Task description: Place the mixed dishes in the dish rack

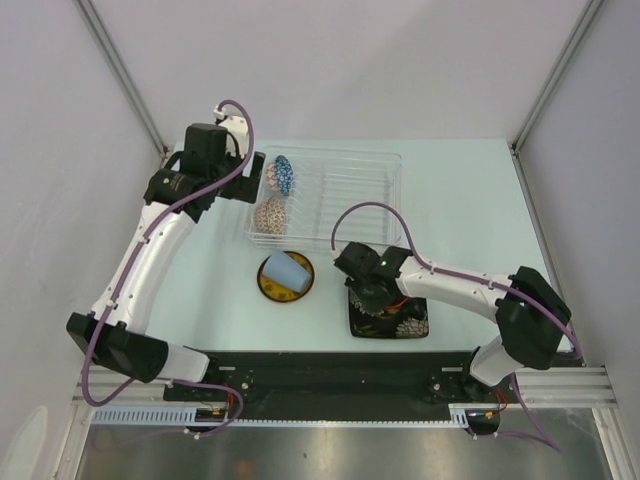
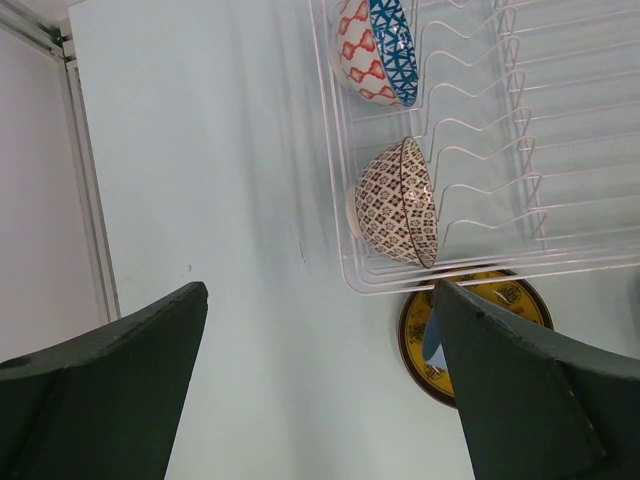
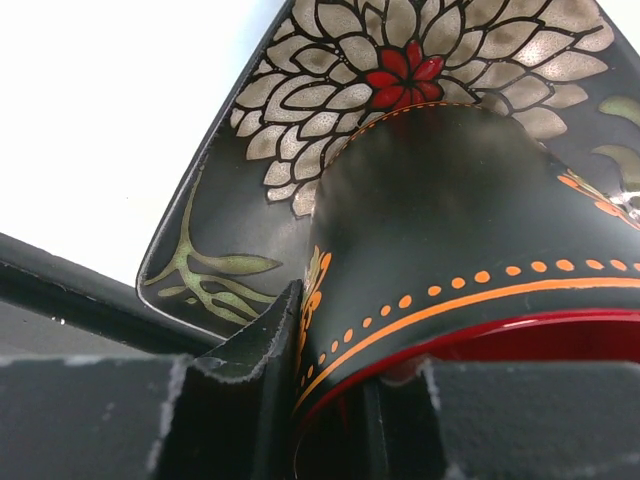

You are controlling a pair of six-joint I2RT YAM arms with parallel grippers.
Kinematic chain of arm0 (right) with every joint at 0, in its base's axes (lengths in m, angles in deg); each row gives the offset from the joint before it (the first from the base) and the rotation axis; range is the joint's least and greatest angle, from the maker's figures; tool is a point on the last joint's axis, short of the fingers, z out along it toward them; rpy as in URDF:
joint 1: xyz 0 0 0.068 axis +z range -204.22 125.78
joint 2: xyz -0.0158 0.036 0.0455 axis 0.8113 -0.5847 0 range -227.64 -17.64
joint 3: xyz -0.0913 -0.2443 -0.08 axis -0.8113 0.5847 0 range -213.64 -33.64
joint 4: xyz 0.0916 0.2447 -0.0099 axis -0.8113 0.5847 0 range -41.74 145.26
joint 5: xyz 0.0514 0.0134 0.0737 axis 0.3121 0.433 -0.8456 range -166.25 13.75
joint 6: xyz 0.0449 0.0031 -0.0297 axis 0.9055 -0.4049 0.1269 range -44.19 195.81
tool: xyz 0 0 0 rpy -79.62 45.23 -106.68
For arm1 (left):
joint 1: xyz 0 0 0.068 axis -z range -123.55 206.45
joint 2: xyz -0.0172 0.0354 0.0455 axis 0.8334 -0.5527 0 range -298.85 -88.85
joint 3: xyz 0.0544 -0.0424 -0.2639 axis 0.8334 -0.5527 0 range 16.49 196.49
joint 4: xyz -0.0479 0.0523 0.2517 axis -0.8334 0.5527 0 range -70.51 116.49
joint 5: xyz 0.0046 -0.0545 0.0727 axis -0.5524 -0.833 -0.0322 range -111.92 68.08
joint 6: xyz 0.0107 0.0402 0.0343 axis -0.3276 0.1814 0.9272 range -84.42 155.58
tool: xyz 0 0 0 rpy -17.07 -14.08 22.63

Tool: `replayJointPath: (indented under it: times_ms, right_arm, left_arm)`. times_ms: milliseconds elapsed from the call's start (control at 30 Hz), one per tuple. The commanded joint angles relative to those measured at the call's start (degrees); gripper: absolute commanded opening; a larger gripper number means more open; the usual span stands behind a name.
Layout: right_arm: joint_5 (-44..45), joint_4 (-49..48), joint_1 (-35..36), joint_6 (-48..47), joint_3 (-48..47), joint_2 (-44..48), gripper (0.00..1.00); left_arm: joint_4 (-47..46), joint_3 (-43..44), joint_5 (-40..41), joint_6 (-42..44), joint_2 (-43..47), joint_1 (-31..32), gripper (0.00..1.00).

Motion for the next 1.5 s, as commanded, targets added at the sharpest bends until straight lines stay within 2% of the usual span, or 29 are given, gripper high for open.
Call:
replayJointPath:
  times_ms: [0,133,233,267,333,367,433,467,533,600,633,667,700,733,767,833,867,967,1067,1200,1467]
  right_arm:
    - [1.3,0.8,-1.3,-1.2,-2.1,3.4,0.0]
    - [0.0,3.4,-3.3,-2.1,-10.7,6.8,0.0]
    - [-6.5,3.2,-7.4,-1.2,-21.2,10.2,0.0]
    - [-12.9,2.2,-9.3,-0.4,-23.4,11.3,0.0]
    - [-19.9,-4.2,-15.6,3.1,-26.1,15.4,0.0]
    - [-26.2,-7.5,-17.9,4.9,-26.4,16.9,0.0]
    - [-33.1,-17.4,-25.2,11.1,-25.8,19.9,0.0]
    - [-39.4,-21.2,-27.1,13.2,-24.3,20.6,0.0]
    - [-45.3,-33.9,-32.4,22.3,-21.9,21.7,0.0]
    - [-48.1,-53.8,-35.5,32.4,-15.2,22.2,0.0]
    - [-48.7,-61.2,-36.5,43.2,-12.4,21.8,0.0]
    - [-48.5,-75.8,-38.1,48.3,-8.3,21.2,0.0]
    - [-47.9,-82.6,-38.7,52.8,-6.5,20.2,0.0]
    - [-46.8,-88.5,-38.8,61.7,-5.6,16.9,0.0]
    - [-46.2,-98.8,-38.9,65.5,-5.1,15.0,0.0]
    - [-42.8,-109.6,-38.4,74.0,-4.0,8.4,0.0]
    - [-41.1,-120.0,-37.5,82.0,-3.8,5.7,0.0]
    - [-33.4,-133.4,-35.7,89.5,-3.9,-1.6,0.0]
    - [-31.5,-134.0,-33.1,89.4,-3.8,-3.4,0.0]
    - [-28.5,-135.1,-30.3,89.7,-3.9,-5.0,0.0]
    - [-25.2,-137.5,-29.5,92.3,-4.2,-6.3,0.0]
  left_arm:
    - [-0.3,3.1,-1.5,-1.8,-0.5,-0.4,1.0]
    - [-0.3,4.4,-2.1,-2.5,-1.0,-0.4,1.0]
    - [-1.1,5.6,-4.4,-3.8,-0.5,-0.5,1.0]
    - [-1.6,6.1,-7.2,-3.9,0.3,-0.7,1.0]
    - [-3.8,5.5,-10.5,-6.8,1.8,-1.5,1.0]
    - [-5.0,5.0,-13.3,-7.5,2.6,-1.9,1.0]
    - [-4.8,6.5,-20.1,-10.2,3.1,-3.2,1.0]
    - [-4.5,6.7,-22.0,-11.4,2.7,-3.8,1.0]
    - [-6.0,4.7,-28.2,-14.2,3.3,-4.9,1.0]
    - [-7.0,3.3,-33.0,-15.4,4.3,-4.9,1.0]
    - [-7.4,1.5,-34.4,-15.9,4.7,-4.9,1.0]
    - [-8.8,0.3,-36.0,-16.4,5.3,-4.9,0.99]
    - [-9.2,-1.0,-38.5,-16.8,6.4,-4.9,0.98]
    - [-9.7,-2.7,-39.8,-16.9,7.0,-4.9,0.98]
    - [-10.5,-3.5,-40.8,-17.1,7.5,-4.9,0.98]
    - [-11.9,-5.8,-45.0,-17.3,9.0,-4.8,0.97]
    - [-13.3,-6.4,-45.9,-17.5,9.5,-4.7,0.97]
    - [-14.9,-7.3,-47.7,-18.4,9.6,-4.0,0.97]
    - [-16.0,-6.8,-47.2,-20.2,8.0,-2.7,0.96]
    - [-18.2,-6.8,-44.0,-22.0,6.3,2.5,0.95]
    - [-19.1,-5.9,-42.1,-23.1,1.6,7.2,0.93]
